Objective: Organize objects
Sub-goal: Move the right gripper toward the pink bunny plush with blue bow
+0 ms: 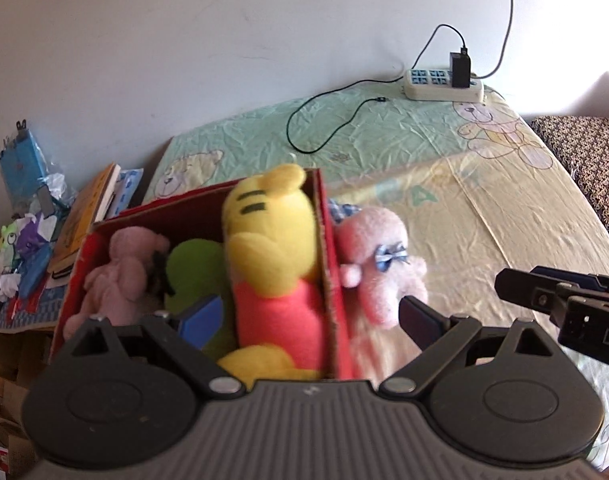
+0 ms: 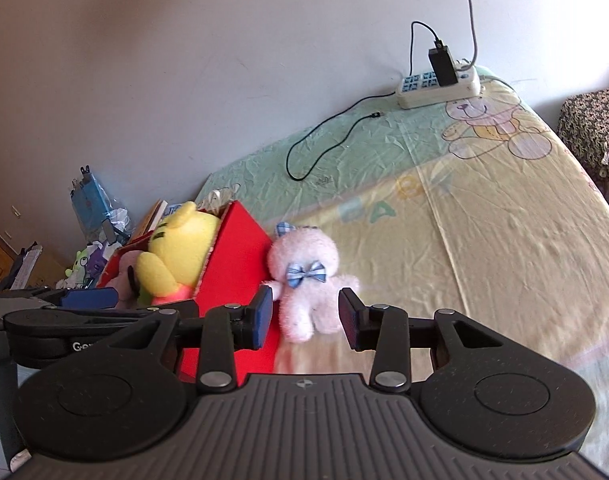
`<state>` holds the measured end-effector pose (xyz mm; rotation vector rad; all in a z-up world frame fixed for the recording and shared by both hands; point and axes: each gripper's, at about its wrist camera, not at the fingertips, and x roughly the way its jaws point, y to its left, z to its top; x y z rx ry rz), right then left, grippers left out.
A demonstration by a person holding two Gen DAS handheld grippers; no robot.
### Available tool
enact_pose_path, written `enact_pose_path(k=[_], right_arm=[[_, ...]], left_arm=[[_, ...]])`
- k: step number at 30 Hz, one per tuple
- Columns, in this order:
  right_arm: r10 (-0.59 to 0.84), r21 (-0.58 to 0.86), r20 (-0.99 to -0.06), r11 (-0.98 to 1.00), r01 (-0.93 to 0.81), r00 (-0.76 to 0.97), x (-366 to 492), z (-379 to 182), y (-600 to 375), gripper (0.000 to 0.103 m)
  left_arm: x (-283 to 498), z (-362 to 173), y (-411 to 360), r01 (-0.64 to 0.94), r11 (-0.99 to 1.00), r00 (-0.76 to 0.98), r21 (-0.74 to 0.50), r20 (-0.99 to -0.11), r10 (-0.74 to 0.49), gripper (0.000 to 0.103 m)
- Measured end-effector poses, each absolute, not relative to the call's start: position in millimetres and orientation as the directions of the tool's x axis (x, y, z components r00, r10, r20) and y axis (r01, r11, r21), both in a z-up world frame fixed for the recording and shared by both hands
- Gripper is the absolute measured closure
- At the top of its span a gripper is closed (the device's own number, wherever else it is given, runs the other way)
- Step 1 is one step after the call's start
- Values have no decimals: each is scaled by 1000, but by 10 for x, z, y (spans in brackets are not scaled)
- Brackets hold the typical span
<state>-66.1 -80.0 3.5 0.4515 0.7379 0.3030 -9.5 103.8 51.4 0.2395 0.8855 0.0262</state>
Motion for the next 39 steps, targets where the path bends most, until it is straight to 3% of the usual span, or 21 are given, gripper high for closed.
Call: enact_pose_path(k=[20,32,39], right_arm=[[443,522,-614,849,-85,653,-604,-223,-1395,63],[510,572,-625,814,-98,590,-478,-450,-1501,62],[557,541,-649,817,-199,518,-190,-535,-1324,63]], left_arm=[[-181,297,408,124,966,625,225,-774,100,9],[-343,-214,260,262,942,614,212,-789,7,9],[-351,-523,295,337,927,575,165,-815,-64,9]])
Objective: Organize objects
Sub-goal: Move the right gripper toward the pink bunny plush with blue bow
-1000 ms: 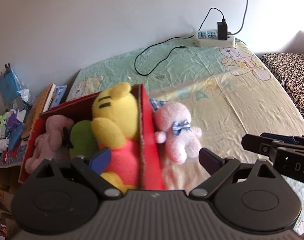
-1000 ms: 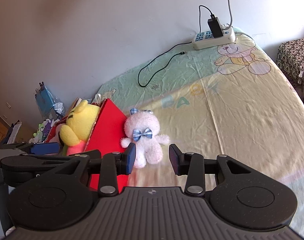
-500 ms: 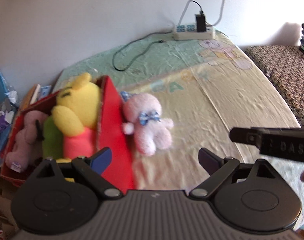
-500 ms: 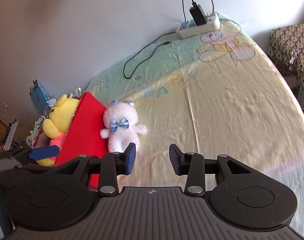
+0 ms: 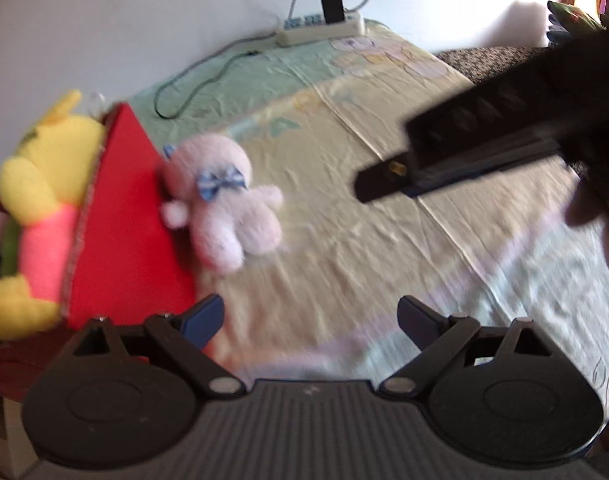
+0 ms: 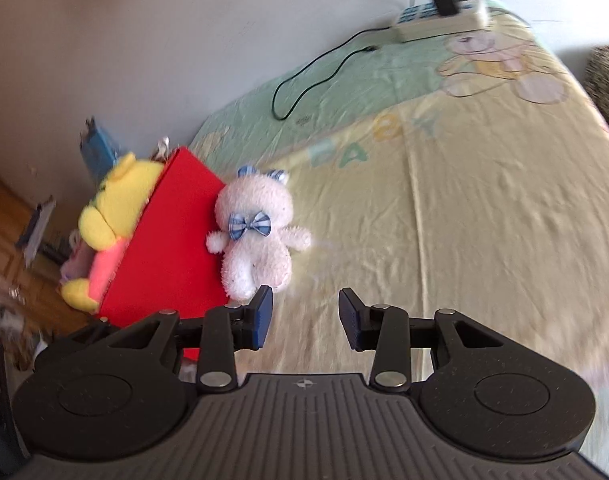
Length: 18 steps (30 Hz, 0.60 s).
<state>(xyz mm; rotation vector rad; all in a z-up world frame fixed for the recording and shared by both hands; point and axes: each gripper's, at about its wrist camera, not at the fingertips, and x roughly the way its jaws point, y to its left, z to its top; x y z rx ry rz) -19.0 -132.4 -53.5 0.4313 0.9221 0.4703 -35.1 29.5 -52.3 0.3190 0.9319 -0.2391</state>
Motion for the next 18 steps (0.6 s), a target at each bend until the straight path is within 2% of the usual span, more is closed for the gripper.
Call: enact_pose_path(k=[9,18], right_arm=[[623,560,-683,782,-275,381,302,-816,-910,63],[630,548,-695,776,-311,347,552,-986,-561,63]], left_arm=[[-305,-747,402,393,911,540,122,-833,-121,10],[-323,-786,423,456,884,515,99,-840,-172,10]])
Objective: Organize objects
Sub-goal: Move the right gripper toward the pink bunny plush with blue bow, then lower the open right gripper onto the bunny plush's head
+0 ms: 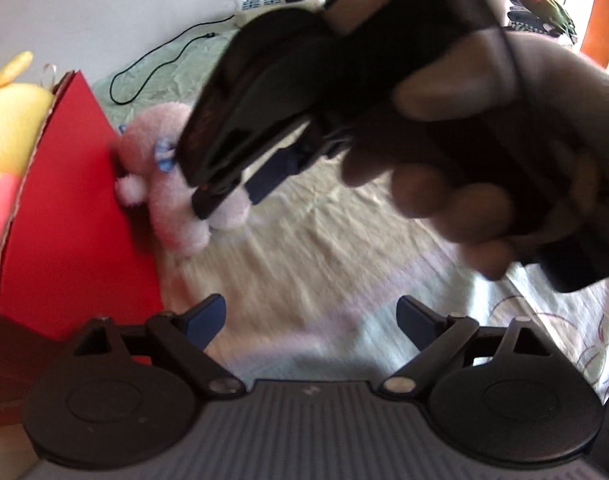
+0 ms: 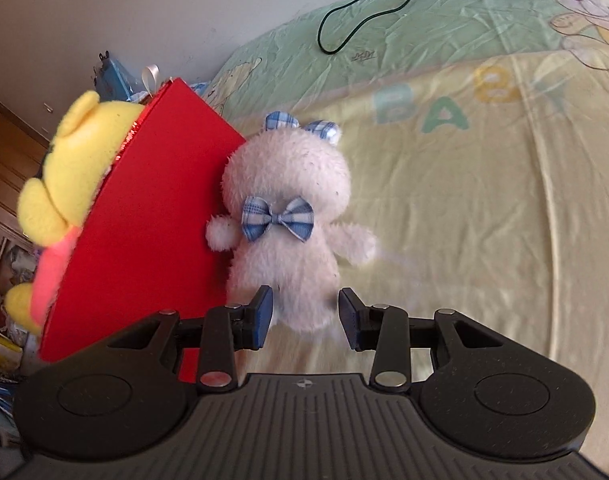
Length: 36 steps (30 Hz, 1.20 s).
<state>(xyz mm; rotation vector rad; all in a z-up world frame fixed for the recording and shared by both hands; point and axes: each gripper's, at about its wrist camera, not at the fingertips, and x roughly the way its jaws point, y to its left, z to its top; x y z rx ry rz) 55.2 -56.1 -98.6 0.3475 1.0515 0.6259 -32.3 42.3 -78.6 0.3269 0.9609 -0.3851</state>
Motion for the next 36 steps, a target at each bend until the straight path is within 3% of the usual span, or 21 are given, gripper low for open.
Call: enact_pose_path(k=[12,28,34,36], right_arm=[[642,564,-669,766,-308,374,479,-975,-611,75],[610,565,-693,791,-236,384,-324,-902,-1333,74],[600,565,-703,797,-213,382,-663,-868,-1559,73],[601,571,-701,796,-202,383,-743,-868,-1615,69]], left_arm=[[-362,-722,415,449,890,519,81,-834,-186,10],[-633,-486,398,458,889,528,6,-806,-266,9],[-629,-441,407,477,874,489,-88,-800,-348,9],[-600,-412,395,477,872,482,-112,-796,-366,9]])
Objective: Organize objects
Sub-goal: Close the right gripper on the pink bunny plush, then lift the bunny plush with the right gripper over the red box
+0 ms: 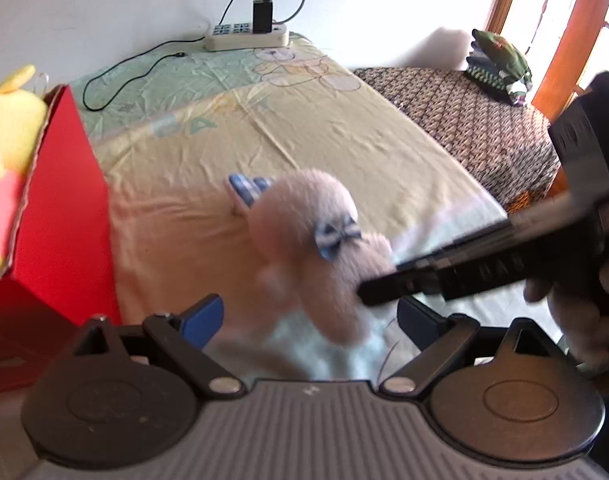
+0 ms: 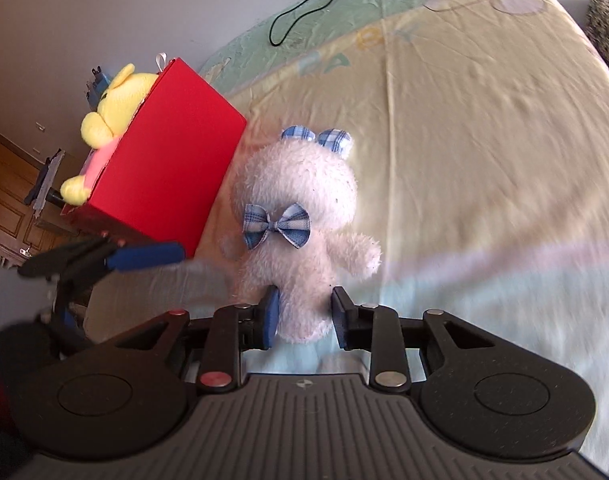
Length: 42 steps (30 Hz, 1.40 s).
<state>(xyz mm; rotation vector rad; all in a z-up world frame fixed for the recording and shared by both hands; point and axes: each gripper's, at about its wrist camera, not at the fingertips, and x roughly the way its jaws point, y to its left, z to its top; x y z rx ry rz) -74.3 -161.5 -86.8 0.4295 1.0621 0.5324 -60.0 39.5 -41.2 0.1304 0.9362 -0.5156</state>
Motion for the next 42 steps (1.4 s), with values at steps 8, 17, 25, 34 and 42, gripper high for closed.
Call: enact_pose_path(k=[8,17,25,34,42], right_arm=[[623,655,-624,746,-119,471,-800,-789,-1974,69],[683,756,-582,654,-14,441,-395,-1150,-1878,68],[790,821,-504,563,-89,349,-192,-1196,-1530,67],[820,848,-476,524,-79,318,-40,-1139,-1424,61],[804,845,-465,528,-85,371,-166,-966,-1604,63]], left_arm=[[-457,-410,243,479,862,439,-166,-805,-399,10],[-285,-598,174,438,878,388,-191,-842,-376,12],[-69,-743,417,329,921,373,-209,-867,-330,15],[11,-802,434,322,929,360,-183,-884,-298,30],[-54,-646,269,392,906,386,-161,-865,-321,32]])
